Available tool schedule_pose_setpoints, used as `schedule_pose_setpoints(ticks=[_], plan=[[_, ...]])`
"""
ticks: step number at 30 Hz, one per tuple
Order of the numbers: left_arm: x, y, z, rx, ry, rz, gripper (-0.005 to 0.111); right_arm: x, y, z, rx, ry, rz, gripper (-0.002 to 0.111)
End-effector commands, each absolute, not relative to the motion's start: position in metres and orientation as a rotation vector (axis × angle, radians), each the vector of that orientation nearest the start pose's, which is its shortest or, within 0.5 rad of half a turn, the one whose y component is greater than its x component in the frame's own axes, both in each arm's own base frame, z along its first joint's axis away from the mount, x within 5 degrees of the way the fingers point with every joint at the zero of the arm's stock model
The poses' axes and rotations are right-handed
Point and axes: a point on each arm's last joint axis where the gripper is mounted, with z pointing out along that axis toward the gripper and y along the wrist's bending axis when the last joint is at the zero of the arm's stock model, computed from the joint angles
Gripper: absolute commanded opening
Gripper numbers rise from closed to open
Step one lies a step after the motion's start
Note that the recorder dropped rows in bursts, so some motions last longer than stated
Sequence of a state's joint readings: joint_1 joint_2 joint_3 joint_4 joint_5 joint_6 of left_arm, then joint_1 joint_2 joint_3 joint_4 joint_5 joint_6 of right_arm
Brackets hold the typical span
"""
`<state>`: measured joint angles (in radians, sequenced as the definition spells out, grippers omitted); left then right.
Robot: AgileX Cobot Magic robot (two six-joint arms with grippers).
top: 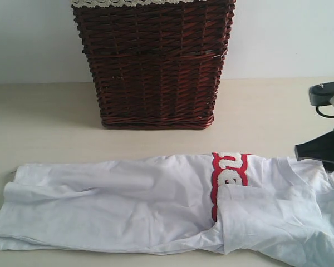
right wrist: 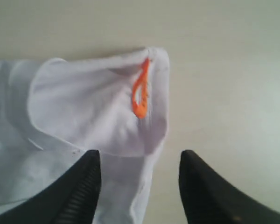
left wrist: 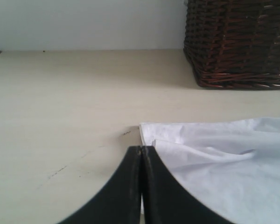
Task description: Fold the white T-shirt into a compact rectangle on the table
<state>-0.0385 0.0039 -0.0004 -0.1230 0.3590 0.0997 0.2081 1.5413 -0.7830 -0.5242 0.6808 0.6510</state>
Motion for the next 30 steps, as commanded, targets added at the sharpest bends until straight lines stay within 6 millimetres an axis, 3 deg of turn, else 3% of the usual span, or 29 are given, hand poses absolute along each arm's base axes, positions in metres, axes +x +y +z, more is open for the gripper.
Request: schedule_pose_setpoints(ticks=[1, 9, 14, 18, 23, 26, 30], plan=[[0.053, -0.006, 0.182, 0.048, 1.834, -0.073, 0.0, 0.257, 0.008, 0.176, 0.235, 2.811, -0.3, 0.051], [0.053, -0.006, 0.182, 0.048, 1.834, -0.073, 0.0, 0.256, 0.002, 0.143, 0.315, 2.891, -0.11, 0.051], [0.053, -0.006, 0.182, 0.048, 1.834, -0.073, 0.0, 0.263, 0.003, 0.134, 0.291, 2.877, 0.047, 0.051], [0.053, -0.006, 0.182, 0.048, 1.834, -0.073, 0.0, 0.27, -0.009, 0.135, 0.31, 2.799, 0.008, 0.051], [0.053, -0.006, 0.182, 0.048, 1.834, -0.073, 0.0, 0.277, -0.019, 0.138, 0.14, 2.724, -0.124, 0.051], [0.053, -0.006, 0.182, 0.048, 1.834, -0.073, 0.0, 0.277, -0.017, 0.138, 0.295, 2.709, -0.072, 0.051], [0.053, -0.006, 0.182, 0.048, 1.834, -0.073, 0.0, 0.276, -0.017, 0.137, 0.31, 2.722, -0.077, 0.053]])
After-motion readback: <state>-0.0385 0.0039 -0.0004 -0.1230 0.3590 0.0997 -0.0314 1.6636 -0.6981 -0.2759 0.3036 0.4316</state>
